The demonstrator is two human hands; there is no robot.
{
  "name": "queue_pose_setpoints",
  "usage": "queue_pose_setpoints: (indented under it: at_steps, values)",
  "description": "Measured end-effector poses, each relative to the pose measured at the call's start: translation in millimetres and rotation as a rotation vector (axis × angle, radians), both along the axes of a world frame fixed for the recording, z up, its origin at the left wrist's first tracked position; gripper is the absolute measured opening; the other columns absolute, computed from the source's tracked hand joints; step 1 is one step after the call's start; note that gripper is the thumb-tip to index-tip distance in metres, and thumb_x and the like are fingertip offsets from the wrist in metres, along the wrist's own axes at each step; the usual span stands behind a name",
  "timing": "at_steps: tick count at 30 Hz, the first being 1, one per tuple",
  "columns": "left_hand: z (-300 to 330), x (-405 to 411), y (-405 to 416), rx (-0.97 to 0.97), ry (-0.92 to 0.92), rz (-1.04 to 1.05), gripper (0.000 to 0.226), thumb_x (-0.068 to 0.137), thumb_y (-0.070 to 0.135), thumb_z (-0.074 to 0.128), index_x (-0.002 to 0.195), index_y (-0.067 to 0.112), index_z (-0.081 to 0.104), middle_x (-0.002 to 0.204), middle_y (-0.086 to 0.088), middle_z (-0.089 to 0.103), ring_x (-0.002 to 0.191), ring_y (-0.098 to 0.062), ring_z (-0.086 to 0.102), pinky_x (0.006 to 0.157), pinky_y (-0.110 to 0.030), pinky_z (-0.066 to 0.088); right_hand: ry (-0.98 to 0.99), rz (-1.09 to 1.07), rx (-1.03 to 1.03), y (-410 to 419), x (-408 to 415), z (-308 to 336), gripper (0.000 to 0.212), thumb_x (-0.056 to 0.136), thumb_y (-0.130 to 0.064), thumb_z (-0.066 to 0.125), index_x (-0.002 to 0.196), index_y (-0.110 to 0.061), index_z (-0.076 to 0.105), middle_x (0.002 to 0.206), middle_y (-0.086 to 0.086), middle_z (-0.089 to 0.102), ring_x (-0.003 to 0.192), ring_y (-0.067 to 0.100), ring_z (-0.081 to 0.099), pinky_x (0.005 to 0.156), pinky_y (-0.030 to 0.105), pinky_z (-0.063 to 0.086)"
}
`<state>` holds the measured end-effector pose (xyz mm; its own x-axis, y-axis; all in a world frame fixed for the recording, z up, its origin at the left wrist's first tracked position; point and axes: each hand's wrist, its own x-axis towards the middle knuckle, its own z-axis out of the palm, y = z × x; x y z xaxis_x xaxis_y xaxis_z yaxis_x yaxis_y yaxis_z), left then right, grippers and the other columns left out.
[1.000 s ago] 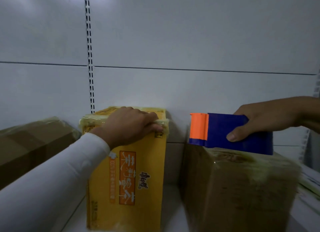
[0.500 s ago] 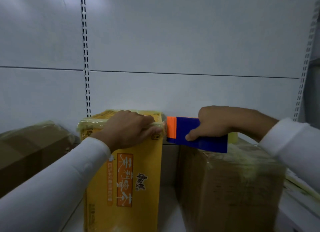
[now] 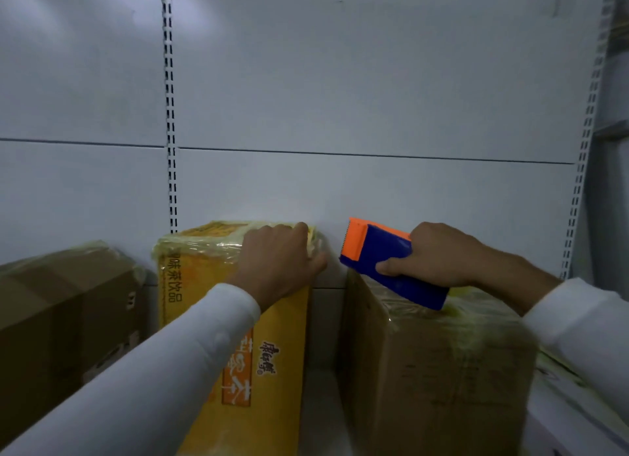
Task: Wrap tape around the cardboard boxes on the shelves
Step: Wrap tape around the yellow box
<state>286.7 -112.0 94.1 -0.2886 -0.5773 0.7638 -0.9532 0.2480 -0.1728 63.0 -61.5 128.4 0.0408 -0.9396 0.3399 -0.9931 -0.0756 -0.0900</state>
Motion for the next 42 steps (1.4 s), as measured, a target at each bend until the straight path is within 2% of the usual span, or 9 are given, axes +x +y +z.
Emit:
queue_pose_setpoints:
  at_steps: [6, 8, 11, 17, 22, 26, 33, 38, 42]
  values:
    - [-3, -11, 0, 0.002, 0.034, 0.086, 0.033, 0.091, 0.047, 0.042, 0.090, 0.019, 0.059, 0.074, 0.000, 0.054, 0.065, -0.021, 0.047, 0.058, -0.028, 0.032, -0.136, 0.085, -0.008, -3, -3, -12, 0.053, 0.079, -0.063, 0.063, 0.083, -0.011, 0.060, 0.073, 0.005, 0.067, 0.061, 0.018, 0.063, 0.059, 0.026, 0.045]
    - [-4, -8, 0, -0.015, 0.024, 0.000, 0.039, 0.093, 0.051, 0.040, 0.113, 0.023, 0.059, 0.094, -0.001, 0.066, 0.078, -0.023, 0.060, 0.062, -0.028, 0.038, -0.209, 0.117, 0.000, -2, -5, -12, 0.049, 0.080, -0.061, 0.064, 0.077, -0.012, 0.059, 0.068, 0.003, 0.064, 0.058, 0.016, 0.061, 0.057, 0.024, 0.043]
    - [-4, 12, -2, 0.020, -0.090, -0.297, 0.058, 0.090, 0.062, 0.038, 0.138, 0.029, 0.044, 0.133, -0.001, 0.055, 0.107, -0.022, 0.061, 0.075, -0.033, 0.049, -0.228, 0.149, -0.003, -1, -6, -12, 0.044, 0.082, -0.058, 0.064, 0.073, -0.017, 0.053, 0.065, -0.001, 0.061, 0.055, 0.011, 0.058, 0.053, 0.021, 0.040]
    - [-3, 18, 0, 0.097, -0.146, -0.240, 0.050, 0.089, 0.059, 0.050, 0.130, 0.031, 0.053, 0.127, 0.006, 0.061, 0.105, -0.019, 0.061, 0.077, -0.031, 0.048, -0.281, 0.200, -0.006, -3, -11, -13, 0.046, 0.081, -0.056, 0.067, 0.067, -0.015, 0.052, 0.060, 0.001, 0.059, 0.050, 0.012, 0.054, 0.050, 0.021, 0.037]
    - [3, 37, 12, 0.193, -0.096, -0.260, 0.078, 0.079, 0.072, 0.048, 0.145, 0.033, 0.033, 0.142, -0.001, 0.048, 0.123, -0.023, 0.050, 0.092, -0.032, 0.042, -0.285, 0.238, -0.012, -3, -16, -13, 0.049, 0.080, -0.058, 0.067, 0.063, -0.015, 0.052, 0.057, 0.001, 0.058, 0.047, 0.013, 0.052, 0.050, 0.022, 0.036]
    - [3, 85, 11, 0.158, -0.051, -0.109, 0.092, 0.069, 0.089, 0.027, 0.133, 0.026, 0.051, 0.134, -0.002, 0.055, 0.114, -0.024, 0.057, 0.091, -0.038, 0.047, -0.326, 0.240, -0.028, 10, -22, -16, 0.050, 0.080, -0.058, 0.066, 0.063, -0.013, 0.051, 0.057, 0.004, 0.059, 0.048, 0.015, 0.052, 0.049, 0.023, 0.035]
    - [-12, 67, 5, 0.079, 0.012, -0.026, 0.076, 0.077, 0.079, 0.033, 0.122, 0.025, 0.059, 0.118, -0.002, 0.065, 0.102, -0.026, 0.062, 0.090, -0.041, 0.045, -0.376, 0.193, -0.053, 47, 1, -10, 0.051, 0.079, -0.057, 0.068, 0.067, -0.010, 0.054, 0.063, 0.009, 0.061, 0.052, 0.019, 0.053, 0.052, 0.026, 0.036]
    - [-16, 82, 23, 0.133, 0.043, -0.175, 0.084, 0.081, 0.076, 0.040, 0.144, 0.020, 0.037, 0.147, -0.004, 0.042, 0.136, -0.022, 0.038, 0.116, -0.045, 0.020, -0.349, 0.134, -0.094, 84, 37, -7, 0.051, 0.079, -0.058, 0.067, 0.066, -0.011, 0.053, 0.061, 0.006, 0.060, 0.050, 0.016, 0.053, 0.052, 0.025, 0.037]
    - [-25, 114, 65, 0.113, 0.090, -0.331, 0.084, 0.080, 0.076, 0.030, 0.138, 0.018, 0.046, 0.140, -0.003, 0.050, 0.131, -0.021, 0.042, 0.115, -0.042, 0.023, -0.337, 0.119, -0.104, 115, 81, -12, 0.045, 0.083, -0.054, 0.066, 0.066, -0.015, 0.049, 0.061, 0.001, 0.058, 0.051, 0.012, 0.054, 0.051, 0.021, 0.036]
